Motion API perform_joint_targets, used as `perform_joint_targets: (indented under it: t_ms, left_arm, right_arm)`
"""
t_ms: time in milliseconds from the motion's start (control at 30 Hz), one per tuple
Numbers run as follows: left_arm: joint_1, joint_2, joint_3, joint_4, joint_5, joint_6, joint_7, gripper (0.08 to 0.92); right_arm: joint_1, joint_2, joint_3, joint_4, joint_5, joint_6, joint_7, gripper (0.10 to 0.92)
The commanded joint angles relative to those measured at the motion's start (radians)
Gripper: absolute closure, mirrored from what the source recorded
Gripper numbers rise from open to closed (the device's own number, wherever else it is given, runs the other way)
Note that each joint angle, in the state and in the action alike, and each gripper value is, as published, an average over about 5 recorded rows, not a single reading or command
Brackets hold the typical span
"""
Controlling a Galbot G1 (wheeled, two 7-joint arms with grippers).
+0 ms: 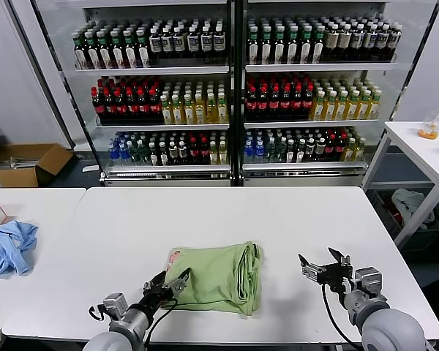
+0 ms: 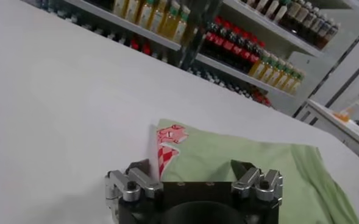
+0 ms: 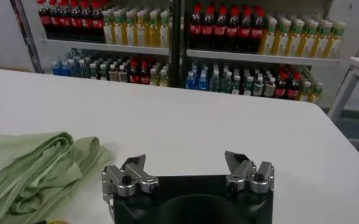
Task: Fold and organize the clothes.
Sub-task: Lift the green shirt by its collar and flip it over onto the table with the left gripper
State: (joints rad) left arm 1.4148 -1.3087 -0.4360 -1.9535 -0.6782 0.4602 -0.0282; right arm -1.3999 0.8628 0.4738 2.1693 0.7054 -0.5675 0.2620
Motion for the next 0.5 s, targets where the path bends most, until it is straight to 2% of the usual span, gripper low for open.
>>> perform_joint_targets:
  t_ms: [33,500]
  left_arm:
    - [-0.023,-0.015,0.023,0.040,0.049,-0.016,0.007,0.204]
    - [-0.015,-0.037,-0.008,0.035,-0.074,-0.021,0.027,0.599]
  right_arm:
    - [-0.006,-0.004,0.006,0.009,0.001,0.001,-0.001,0.203]
    - [-0.015,-0.020,0.016,0.031,0.006,0.004,0.000,0.203]
